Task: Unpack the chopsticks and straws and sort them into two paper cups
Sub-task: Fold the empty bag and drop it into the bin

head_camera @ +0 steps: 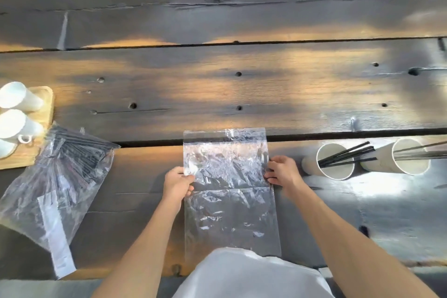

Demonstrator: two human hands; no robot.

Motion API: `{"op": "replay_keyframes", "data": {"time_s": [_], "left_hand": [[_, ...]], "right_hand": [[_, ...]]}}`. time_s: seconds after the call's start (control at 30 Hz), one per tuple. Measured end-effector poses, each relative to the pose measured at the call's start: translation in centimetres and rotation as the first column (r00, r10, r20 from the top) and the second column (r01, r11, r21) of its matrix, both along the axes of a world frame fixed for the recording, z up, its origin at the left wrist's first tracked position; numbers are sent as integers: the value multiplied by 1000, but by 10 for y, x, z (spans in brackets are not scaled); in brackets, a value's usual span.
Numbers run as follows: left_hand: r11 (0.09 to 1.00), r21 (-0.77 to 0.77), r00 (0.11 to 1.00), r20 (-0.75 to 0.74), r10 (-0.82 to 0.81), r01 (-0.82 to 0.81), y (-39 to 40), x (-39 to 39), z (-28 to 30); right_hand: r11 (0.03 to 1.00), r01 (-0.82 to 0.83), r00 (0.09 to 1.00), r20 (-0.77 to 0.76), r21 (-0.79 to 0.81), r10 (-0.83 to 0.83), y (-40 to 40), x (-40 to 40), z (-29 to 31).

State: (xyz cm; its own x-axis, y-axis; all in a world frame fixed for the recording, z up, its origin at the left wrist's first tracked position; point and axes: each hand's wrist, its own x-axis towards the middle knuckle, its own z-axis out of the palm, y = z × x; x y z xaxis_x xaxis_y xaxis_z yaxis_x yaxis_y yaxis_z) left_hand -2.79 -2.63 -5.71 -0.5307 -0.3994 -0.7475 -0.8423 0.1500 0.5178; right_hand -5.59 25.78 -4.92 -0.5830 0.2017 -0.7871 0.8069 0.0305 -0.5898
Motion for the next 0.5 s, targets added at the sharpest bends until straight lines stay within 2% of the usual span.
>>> {"op": "replay_keyframes", "data": {"time_s": [0.17, 0.3, 0.4, 0.5], "left_hand": [[994, 100, 997, -65, -36, 42, -7, -12, 5], [990, 138, 988, -157, 0, 22, -14, -19, 6], [979, 204, 966, -246, 80, -29, -17, -21, 9], [929, 332, 935, -249, 251, -161, -18, -19, 12]], "right_hand": [[995, -97, 995, 26, 16, 96, 0, -12, -2], [993, -112, 992, -64, -30, 110, 2, -24, 11], [991, -100, 983, -165, -88, 84, 7, -28, 25], [969, -55, 976, -217, -242, 1, 11, -25, 34]]}}
